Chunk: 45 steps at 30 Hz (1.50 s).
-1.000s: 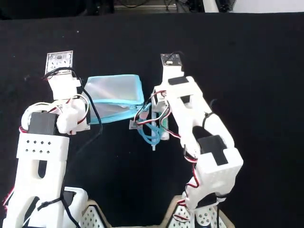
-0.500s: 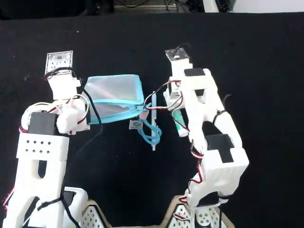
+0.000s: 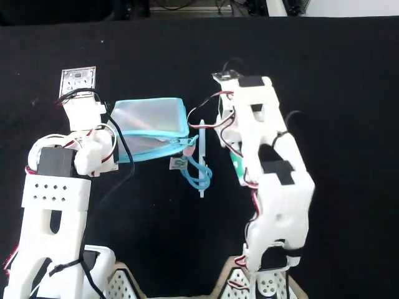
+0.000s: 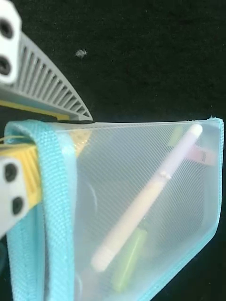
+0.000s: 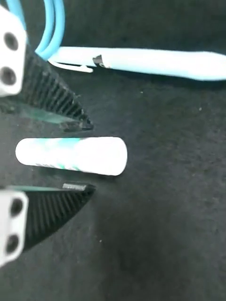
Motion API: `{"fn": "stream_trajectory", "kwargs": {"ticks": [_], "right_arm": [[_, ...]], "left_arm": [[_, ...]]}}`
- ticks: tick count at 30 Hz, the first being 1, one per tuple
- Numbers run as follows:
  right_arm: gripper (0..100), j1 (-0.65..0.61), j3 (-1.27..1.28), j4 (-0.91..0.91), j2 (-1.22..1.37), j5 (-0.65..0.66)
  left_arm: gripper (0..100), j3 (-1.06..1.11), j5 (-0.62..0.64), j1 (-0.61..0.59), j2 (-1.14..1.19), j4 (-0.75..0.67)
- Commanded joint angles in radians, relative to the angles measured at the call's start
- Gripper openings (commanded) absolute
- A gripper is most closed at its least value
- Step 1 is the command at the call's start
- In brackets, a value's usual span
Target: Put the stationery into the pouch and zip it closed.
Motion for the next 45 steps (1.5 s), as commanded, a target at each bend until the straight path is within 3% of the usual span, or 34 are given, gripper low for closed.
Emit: {"fn": "stream_trajectory", "kwargs": {"ticks": [1, 6, 10, 16, 28, 41, 45], "right_arm": [[16.2, -0.003, -0.105, 0.018, 0.028, 0.008], [15.5, 0.000, -0.157, 0.025, 0.090, 0.008], [0.4, 0.011, -0.160, 0.018, 0.094, 0.000], [1.0, 0.015, -0.179, 0.041, 0.047, -0.002], [1.0, -0.005, -0.168, 0.218, -0.288, 0.000], [1.1, -0.005, 0.013, 0.149, -0.526, 0.008], [1.1, -0.055, 0.030, 0.144, -0.598, 0.008]], "left_arm": [[3, 0.001, 0.002, -0.012, 0.006, 0.006], [3, 0.001, 0.002, -0.012, 0.006, 0.006], [3, 0.001, 0.002, -0.012, 0.006, 0.006], [3, 0.001, 0.002, -0.012, 0.006, 0.006], [3, 0.002, 0.002, -0.012, 0.006, 0.006], [3, 0.004, 0.002, -0.012, 0.006, 0.005], [3, 0.004, 0.002, -0.012, 0.006, 0.005]]}}
